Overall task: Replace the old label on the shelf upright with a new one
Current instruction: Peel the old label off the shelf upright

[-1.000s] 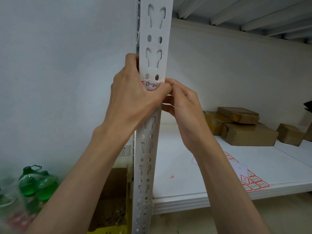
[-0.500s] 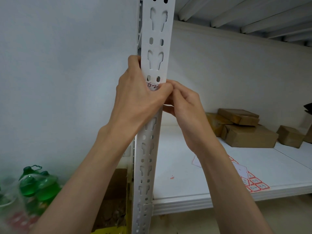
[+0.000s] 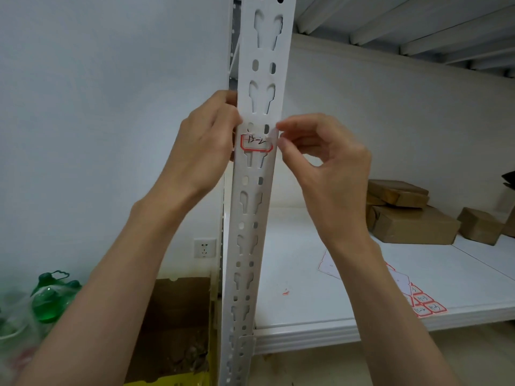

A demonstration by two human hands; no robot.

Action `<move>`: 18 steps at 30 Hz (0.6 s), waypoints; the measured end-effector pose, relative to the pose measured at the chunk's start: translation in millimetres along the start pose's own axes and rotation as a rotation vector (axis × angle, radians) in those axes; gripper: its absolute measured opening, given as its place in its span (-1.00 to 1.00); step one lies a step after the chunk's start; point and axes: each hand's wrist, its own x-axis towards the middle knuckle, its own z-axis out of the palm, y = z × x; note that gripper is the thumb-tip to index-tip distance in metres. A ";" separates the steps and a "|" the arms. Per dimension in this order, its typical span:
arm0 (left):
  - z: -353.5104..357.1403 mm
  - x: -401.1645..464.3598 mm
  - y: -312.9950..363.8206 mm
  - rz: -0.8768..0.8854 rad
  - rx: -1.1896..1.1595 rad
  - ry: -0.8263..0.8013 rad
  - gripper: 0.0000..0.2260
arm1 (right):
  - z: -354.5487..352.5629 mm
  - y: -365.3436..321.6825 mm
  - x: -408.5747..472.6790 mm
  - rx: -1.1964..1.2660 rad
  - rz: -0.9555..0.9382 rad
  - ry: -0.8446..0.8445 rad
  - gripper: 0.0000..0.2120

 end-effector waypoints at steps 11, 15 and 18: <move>0.5 -1.2 5.6 0.006 0.016 0.043 -0.72 | 11.1 -5.2 -6.4 -0.239 -0.138 0.099 -0.89; 0.2 -1.4 7.7 0.002 0.012 0.045 -0.73 | 15.6 -16.6 -5.3 -0.309 -0.092 0.115 -0.93; -0.4 -1.7 9.5 0.003 0.002 0.052 -0.73 | 16.3 -23.7 -1.6 -0.349 -0.046 0.089 -0.96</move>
